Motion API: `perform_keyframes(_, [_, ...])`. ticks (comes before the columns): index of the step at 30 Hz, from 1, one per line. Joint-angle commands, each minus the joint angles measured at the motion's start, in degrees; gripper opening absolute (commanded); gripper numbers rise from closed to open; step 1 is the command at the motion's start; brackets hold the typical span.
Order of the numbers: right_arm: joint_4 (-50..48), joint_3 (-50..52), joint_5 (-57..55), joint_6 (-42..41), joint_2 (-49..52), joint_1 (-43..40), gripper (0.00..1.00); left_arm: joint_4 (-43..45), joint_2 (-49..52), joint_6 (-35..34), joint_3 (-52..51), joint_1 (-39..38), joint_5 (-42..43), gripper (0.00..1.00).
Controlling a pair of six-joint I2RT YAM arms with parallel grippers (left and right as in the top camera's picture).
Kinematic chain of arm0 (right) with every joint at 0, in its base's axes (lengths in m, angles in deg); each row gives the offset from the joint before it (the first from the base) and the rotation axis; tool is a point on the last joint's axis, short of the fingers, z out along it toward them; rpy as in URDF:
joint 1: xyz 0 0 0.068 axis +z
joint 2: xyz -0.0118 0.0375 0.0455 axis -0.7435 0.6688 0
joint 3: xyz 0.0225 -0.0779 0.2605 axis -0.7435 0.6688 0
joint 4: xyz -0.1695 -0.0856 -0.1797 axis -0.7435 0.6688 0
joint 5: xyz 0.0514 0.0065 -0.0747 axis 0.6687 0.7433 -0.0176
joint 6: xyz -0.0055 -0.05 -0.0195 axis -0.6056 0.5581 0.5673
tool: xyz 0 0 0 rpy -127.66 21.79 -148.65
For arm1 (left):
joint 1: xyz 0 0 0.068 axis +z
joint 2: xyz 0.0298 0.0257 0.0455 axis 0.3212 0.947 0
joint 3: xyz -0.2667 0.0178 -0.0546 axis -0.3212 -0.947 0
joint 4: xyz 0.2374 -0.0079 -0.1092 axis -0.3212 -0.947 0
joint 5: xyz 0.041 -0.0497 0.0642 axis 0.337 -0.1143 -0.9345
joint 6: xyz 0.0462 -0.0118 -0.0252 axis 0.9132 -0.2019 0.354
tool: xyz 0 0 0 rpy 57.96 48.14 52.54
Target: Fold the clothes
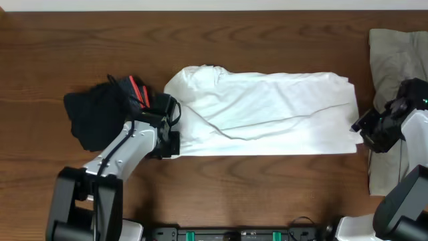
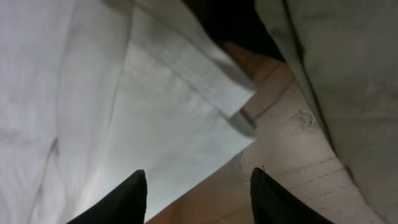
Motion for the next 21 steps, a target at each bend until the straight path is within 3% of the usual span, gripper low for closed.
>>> perform_keyframes(1, [-0.1, 0.4, -1.1, 1.3, 0.2, 0.3, 0.5, -0.6, -2.3, 1.9, 2.5, 0.4, -5.4, 0.06])
perform_keyframes(8, [-1.4, 4.9, -3.0, 1.2, 0.2, 0.3, 0.5, -0.4, -2.7, 1.9, 2.5, 0.4, -5.4, 0.06])
perform_keyframes(17, [-16.1, 16.5, 1.9, -1.8, 0.2, 0.3, 0.41, -0.4, -2.7, 1.9, 2.5, 0.4, -5.4, 0.06])
perform_keyframes(18, [-16.8, 17.1, 2.1, -1.8, 0.2, 0.3, 0.38, -0.5, -2.7, 1.9, 2.5, 0.4, -5.4, 0.06])
perform_keyframes(21, [-17.4, 17.2, 2.0, -1.8, 0.2, 0.2, 0.08, -0.7, -2.7, 1.9, 2.5, 0.4, -5.4, 0.06])
